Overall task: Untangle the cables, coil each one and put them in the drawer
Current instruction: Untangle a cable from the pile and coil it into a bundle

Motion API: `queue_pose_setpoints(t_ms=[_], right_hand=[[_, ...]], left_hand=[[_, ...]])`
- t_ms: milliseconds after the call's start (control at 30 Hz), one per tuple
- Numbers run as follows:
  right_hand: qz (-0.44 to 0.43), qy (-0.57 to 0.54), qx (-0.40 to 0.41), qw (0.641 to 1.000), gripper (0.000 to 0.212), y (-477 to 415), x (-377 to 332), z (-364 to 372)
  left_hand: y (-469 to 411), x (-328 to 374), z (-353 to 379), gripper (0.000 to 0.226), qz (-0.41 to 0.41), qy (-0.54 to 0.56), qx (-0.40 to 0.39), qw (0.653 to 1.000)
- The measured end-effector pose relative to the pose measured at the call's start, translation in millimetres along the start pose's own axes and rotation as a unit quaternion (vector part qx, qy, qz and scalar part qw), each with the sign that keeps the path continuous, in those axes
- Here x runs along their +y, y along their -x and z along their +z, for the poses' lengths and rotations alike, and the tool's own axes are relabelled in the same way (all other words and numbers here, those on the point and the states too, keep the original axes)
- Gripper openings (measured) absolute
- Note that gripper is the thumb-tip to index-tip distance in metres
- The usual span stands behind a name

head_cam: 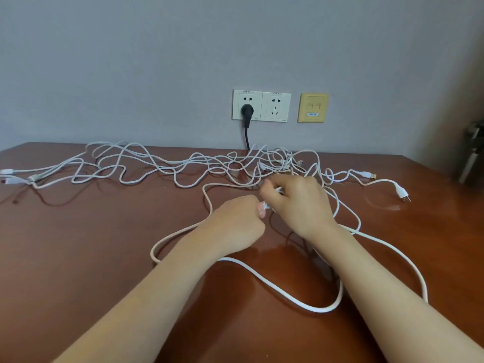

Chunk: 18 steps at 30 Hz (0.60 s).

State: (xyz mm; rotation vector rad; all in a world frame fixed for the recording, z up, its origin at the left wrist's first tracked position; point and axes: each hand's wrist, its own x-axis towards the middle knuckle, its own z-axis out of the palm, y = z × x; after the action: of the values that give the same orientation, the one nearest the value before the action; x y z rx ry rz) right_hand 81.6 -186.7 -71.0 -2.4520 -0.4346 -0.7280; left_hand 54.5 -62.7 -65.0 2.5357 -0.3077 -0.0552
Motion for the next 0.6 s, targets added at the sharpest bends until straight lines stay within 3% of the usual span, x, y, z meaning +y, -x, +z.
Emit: queue_pose_setpoints(t_ms=[200,467,600], right_hand=[[0.022,-0.045,0.022,0.998,0.030,-1.3,-0.4,-2.5],[0.052,-0.092,0.030,0.994,0.034,-4.5,5.4,-2.5],[0.067,-0.082,0.032,0.994,0.039,-5.3,6.0,-0.3]], left_hand=[[6.0,0.8,-0.5,0.012,0.023,0.021,0.002,1.000],[6.9,6.1,0.9,0.021,0.034,0.084,0.006,0.996],[6.5,4.6,2.1,0.029,0.028,0.049,0.003,0.998]])
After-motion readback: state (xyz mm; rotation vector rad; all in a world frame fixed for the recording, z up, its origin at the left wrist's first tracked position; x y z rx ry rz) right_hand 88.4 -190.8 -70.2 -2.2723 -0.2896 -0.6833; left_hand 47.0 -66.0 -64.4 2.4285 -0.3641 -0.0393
